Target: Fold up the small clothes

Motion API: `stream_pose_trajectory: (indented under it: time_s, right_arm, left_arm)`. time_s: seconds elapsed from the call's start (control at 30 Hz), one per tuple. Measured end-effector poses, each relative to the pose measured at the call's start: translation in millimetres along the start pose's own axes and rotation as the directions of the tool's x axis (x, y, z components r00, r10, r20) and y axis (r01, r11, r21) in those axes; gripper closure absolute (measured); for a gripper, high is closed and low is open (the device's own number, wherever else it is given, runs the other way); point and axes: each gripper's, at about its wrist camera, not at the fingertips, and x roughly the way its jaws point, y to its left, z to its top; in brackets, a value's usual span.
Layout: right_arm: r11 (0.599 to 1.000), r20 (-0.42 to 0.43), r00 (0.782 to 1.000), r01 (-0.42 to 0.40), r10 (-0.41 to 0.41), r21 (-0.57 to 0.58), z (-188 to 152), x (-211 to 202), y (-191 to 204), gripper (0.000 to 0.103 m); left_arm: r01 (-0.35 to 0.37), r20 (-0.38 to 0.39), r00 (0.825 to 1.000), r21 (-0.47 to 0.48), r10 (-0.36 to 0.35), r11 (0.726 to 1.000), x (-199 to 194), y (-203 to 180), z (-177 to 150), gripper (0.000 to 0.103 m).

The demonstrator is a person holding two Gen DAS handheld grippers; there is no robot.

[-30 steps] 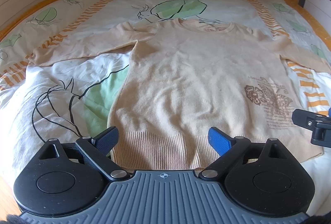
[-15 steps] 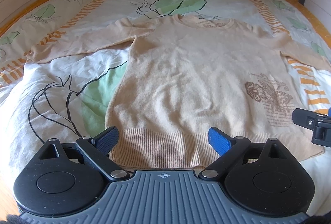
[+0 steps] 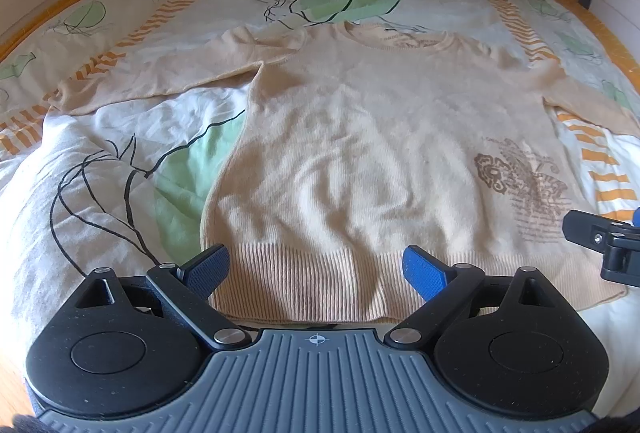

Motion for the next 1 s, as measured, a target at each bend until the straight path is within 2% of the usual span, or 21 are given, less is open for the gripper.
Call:
stream_pose_trajectory:
  time_s: [1.0]
  right_arm:
    - [1.000,-0.020,1.000,-0.005,0.005,-0.005,0.9,6.5,2.0,0.001]
  left_arm:
    - [-0.003,-0.015,1.000,0.000,0.003,1.000,4.0,-1.4,0.2,0.009]
